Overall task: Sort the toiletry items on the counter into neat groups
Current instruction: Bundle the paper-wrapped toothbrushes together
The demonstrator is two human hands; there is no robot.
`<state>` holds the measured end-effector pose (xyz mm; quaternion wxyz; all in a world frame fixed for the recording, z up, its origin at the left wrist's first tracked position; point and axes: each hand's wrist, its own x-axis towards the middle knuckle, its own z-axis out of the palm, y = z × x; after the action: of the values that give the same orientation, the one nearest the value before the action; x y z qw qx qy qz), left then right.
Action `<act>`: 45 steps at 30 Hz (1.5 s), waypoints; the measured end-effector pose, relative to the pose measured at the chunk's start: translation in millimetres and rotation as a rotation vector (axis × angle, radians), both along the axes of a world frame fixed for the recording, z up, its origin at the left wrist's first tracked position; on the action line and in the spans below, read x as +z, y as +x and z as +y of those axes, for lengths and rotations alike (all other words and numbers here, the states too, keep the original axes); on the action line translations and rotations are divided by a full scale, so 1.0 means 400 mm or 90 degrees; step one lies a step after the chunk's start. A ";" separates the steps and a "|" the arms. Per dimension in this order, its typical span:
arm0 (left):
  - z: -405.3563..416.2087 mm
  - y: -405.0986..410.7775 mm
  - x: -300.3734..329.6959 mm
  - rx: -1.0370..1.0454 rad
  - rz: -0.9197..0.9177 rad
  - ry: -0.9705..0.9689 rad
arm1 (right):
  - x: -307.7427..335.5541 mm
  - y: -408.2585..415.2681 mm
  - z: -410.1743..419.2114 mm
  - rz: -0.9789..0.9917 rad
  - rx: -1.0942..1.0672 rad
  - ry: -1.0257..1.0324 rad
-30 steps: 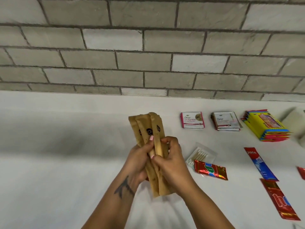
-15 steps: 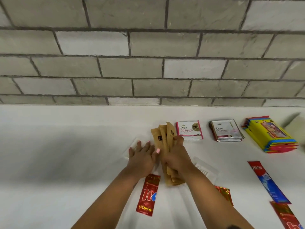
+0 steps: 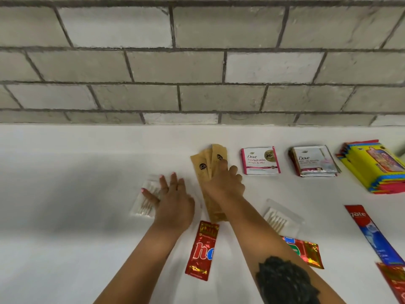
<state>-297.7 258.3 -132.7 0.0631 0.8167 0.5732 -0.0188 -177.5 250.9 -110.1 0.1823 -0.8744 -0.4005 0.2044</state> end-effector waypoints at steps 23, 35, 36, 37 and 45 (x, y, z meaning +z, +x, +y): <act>0.029 0.082 -0.017 -0.111 -0.137 -0.116 | -0.003 0.054 -0.019 0.137 -0.022 0.030; 0.026 0.060 -0.026 -0.227 -0.065 -0.152 | -0.014 0.078 -0.036 0.076 0.000 0.005; 0.024 0.057 -0.025 -0.228 -0.062 -0.154 | -0.016 0.077 -0.037 0.076 0.004 0.007; 0.020 0.054 -0.025 -0.227 -0.060 -0.151 | -0.019 0.075 -0.037 0.067 0.010 0.005; -0.001 0.040 -0.001 -0.211 -0.104 -0.148 | -0.024 0.081 -0.040 0.043 0.060 -0.024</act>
<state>-281.6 258.0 -133.0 0.1992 0.8858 0.4181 -0.0285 -145.2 234.9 -119.7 0.1697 -0.8505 -0.4308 0.2495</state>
